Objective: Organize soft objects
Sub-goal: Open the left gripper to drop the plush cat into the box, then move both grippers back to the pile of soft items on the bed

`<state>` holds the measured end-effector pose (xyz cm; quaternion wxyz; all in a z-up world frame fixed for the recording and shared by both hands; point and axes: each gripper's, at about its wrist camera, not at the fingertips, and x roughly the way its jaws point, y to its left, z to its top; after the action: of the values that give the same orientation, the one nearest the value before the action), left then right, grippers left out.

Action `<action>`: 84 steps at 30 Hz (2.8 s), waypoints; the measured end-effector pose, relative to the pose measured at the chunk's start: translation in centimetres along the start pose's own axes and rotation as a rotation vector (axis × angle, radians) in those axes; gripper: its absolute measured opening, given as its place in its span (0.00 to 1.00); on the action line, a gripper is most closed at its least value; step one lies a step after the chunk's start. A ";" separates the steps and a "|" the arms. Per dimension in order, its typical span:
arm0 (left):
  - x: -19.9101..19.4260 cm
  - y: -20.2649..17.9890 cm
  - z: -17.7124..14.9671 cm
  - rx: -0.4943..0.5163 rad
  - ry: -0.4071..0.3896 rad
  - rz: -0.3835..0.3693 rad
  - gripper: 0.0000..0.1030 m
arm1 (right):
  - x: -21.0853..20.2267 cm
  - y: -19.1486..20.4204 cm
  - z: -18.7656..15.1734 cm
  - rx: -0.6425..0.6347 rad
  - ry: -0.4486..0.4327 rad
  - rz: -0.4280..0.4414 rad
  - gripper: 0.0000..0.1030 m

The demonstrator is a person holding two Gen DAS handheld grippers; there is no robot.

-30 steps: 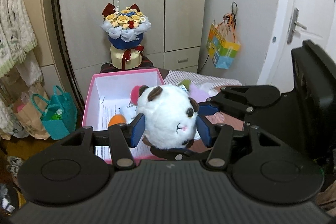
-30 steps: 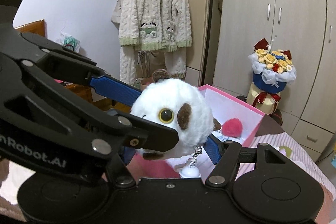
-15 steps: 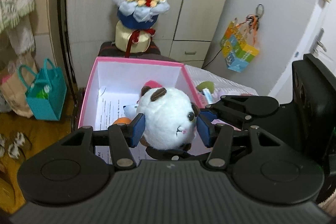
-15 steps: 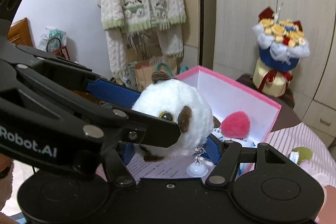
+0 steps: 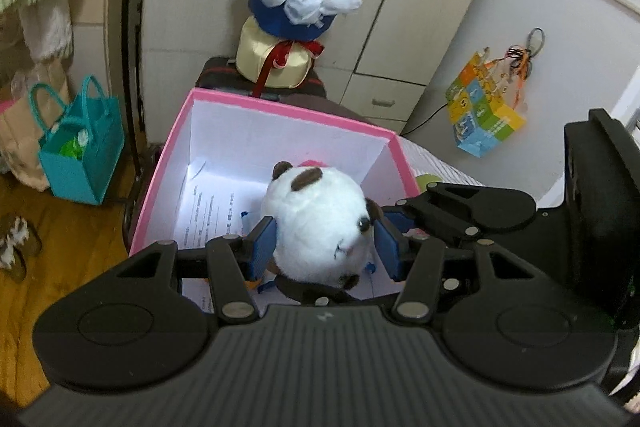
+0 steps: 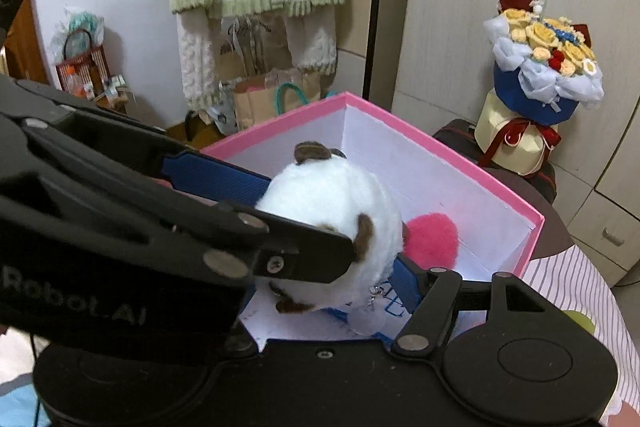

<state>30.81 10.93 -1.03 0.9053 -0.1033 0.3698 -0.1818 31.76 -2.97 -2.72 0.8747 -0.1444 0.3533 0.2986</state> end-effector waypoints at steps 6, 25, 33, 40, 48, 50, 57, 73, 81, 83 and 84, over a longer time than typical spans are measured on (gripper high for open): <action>-1.4 -0.1 -0.5 0.017 -0.058 0.059 0.64 | 0.2 -0.5 -0.5 -0.009 0.015 -0.047 0.79; -11.2 -4.2 -4.0 0.186 -0.092 0.102 0.67 | -8.7 2.0 -3.2 -0.021 -0.065 -0.087 0.80; -14.6 -6.7 -5.8 0.267 -0.104 0.053 0.72 | -12.5 3.1 -4.4 -0.039 -0.099 -0.102 0.80; -17.3 -8.5 -7.2 0.331 -0.138 0.035 0.74 | -16.7 3.1 -6.6 -0.016 -0.127 -0.088 0.80; -18.0 -10.5 -9.6 0.356 -0.130 -0.013 0.74 | -22.5 1.3 -14.1 0.071 -0.182 -0.100 0.80; -17.6 -11.3 -10.1 0.359 -0.115 -0.029 0.74 | -23.4 0.5 -15.7 0.096 -0.177 -0.129 0.80; -14.8 -15.0 -11.4 0.391 -0.059 -0.106 0.74 | -25.0 -2.2 -19.3 0.139 -0.186 -0.162 0.80; -4.9 -20.2 -12.6 0.341 0.005 -0.145 0.72 | -22.4 -9.6 -21.9 0.200 -0.222 -0.157 0.81; 1.8 -20.9 -13.1 0.259 0.006 -0.084 0.72 | -17.9 -15.2 -20.8 0.255 -0.205 -0.094 0.80; 3.4 -21.0 -13.2 0.248 -0.007 -0.058 0.72 | -16.4 -16.4 -20.3 0.248 -0.194 -0.080 0.80; 4.1 -21.1 -13.3 0.243 -0.010 -0.044 0.71 | -15.7 -16.8 -20.1 0.240 -0.188 -0.079 0.80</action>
<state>18.79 -10.74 -6.22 0.9087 -0.0017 0.3383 -0.2444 22.54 -31.97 -5.18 0.9259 -0.0242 0.2971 0.2319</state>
